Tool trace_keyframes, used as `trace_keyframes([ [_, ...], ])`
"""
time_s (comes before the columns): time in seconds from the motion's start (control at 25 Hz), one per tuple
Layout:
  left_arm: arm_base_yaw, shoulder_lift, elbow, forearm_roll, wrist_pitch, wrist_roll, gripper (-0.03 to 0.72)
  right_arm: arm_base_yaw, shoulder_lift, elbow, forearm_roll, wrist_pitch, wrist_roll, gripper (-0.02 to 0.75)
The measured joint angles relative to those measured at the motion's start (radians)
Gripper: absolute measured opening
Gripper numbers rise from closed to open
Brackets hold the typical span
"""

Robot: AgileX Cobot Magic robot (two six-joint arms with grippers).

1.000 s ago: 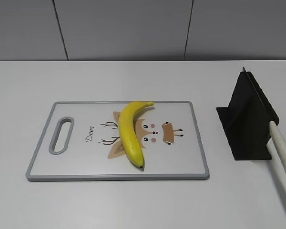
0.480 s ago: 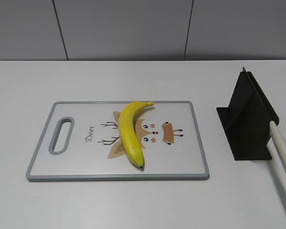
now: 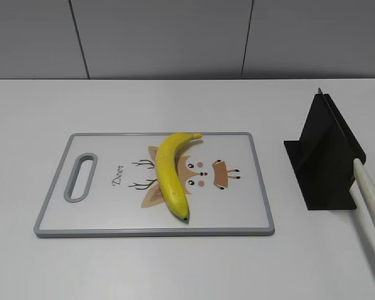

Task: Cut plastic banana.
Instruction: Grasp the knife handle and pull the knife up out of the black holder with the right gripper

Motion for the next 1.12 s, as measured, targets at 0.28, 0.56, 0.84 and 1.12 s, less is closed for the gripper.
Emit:
trace_keyframes([
  [0.28, 0.000, 0.000, 0.000, 0.000, 0.000, 0.000, 0.521, 0.000, 0.133, -0.057, -0.011, 0.086, 0.032, 0.588],
  [0.56, 0.000, 0.000, 0.000, 0.000, 0.000, 0.000, 0.511, 0.000, 0.444, -0.168, 0.057, 0.167, 0.047, 0.585],
  [0.84, 0.000, 0.000, 0.000, 0.000, 0.000, 0.000, 0.508, 0.000, 0.656, -0.278, 0.096, 0.167, 0.047, 0.585],
  [1.12, 0.000, 0.000, 0.000, 0.000, 0.000, 0.000, 0.508, 0.051, 0.788, -0.293, 0.098, 0.166, 0.050, 0.585],
])
